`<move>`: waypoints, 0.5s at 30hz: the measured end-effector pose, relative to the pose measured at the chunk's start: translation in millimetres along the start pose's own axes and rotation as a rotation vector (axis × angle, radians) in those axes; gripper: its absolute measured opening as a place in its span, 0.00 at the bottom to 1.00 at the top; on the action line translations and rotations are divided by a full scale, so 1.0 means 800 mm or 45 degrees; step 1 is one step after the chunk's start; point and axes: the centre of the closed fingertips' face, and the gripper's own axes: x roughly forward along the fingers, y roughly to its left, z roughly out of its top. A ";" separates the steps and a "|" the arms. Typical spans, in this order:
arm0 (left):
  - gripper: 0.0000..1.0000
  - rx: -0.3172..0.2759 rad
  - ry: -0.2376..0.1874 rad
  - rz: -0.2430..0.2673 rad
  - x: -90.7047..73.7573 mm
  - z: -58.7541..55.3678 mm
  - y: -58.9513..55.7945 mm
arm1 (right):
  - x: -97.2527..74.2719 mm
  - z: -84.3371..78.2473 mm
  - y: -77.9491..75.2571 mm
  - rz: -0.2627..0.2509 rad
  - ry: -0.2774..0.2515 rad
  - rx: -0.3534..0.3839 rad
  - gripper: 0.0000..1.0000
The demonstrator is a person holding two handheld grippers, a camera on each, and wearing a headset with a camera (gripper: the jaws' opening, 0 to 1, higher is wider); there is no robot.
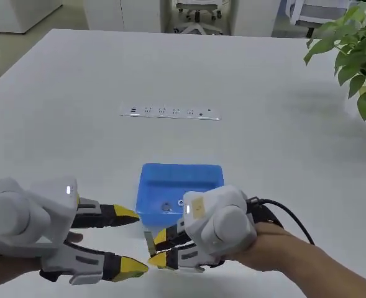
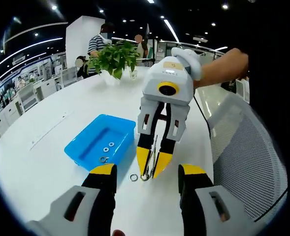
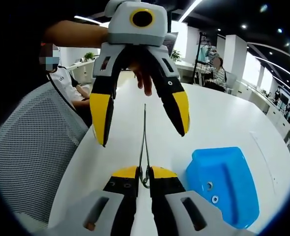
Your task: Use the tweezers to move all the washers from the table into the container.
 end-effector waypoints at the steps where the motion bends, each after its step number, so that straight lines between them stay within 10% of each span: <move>1: 0.58 -0.027 -0.008 0.008 -0.001 0.000 0.001 | -0.001 0.001 -0.001 -0.002 -0.001 0.002 0.10; 15: 0.89 -0.081 -0.078 0.077 -0.009 0.015 -0.001 | -0.025 0.020 -0.015 -0.023 -0.015 0.018 0.10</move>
